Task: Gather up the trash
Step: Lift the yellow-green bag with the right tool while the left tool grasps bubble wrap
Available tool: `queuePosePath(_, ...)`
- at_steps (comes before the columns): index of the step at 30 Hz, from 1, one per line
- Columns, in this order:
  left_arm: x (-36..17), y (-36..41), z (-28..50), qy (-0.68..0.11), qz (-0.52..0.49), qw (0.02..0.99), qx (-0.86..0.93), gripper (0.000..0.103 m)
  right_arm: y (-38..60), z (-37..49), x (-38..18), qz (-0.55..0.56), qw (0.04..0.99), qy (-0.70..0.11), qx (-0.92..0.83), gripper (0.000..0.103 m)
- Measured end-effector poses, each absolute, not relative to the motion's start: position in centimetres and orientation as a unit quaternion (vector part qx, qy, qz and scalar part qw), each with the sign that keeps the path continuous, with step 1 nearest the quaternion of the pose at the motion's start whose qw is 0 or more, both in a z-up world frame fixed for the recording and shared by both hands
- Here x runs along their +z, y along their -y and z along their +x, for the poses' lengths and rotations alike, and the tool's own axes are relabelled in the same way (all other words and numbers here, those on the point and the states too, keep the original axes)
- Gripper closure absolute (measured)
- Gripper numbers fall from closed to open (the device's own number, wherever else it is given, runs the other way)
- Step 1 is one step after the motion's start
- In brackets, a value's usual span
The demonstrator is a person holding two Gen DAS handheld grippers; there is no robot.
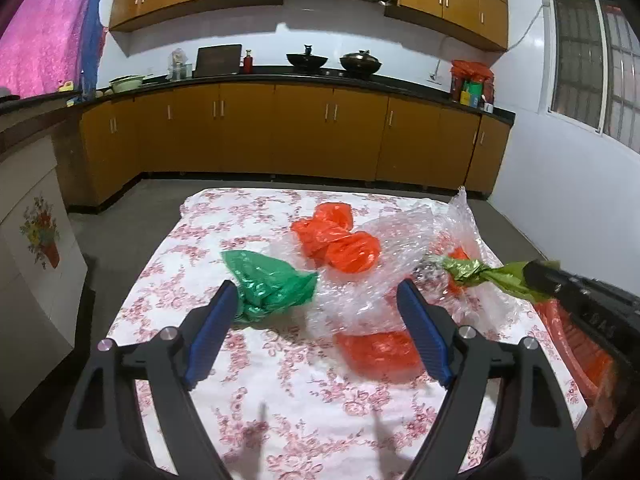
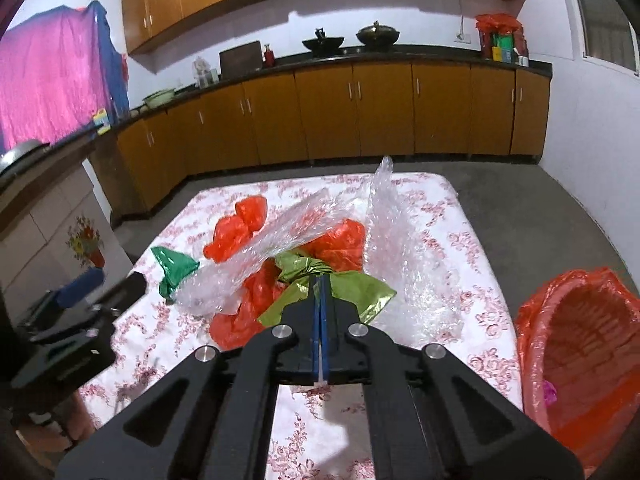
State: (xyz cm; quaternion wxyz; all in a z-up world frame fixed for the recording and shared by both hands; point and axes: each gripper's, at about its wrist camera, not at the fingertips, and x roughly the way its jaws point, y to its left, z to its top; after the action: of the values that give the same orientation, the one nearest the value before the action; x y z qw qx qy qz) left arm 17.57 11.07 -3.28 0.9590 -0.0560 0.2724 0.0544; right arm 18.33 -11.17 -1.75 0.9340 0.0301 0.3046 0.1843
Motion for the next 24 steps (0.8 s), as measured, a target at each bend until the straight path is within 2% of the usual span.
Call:
queuePosePath(11, -3.7, -10.4, 17.9, -0.282, -0.048, 0.957, 0.047, 0.024, 12.1, 17.5, 0.5, 0.037, 0.944, -0.272, 0.182, 0.102)
queuePosePath(24, -4.2, -8.5, 19.3, -0.298, -0.034, 0.954, 0.016, 0.038, 17.4, 16.1, 2.5, 0.065, 0.962, -0.237, 0.116, 0.102)
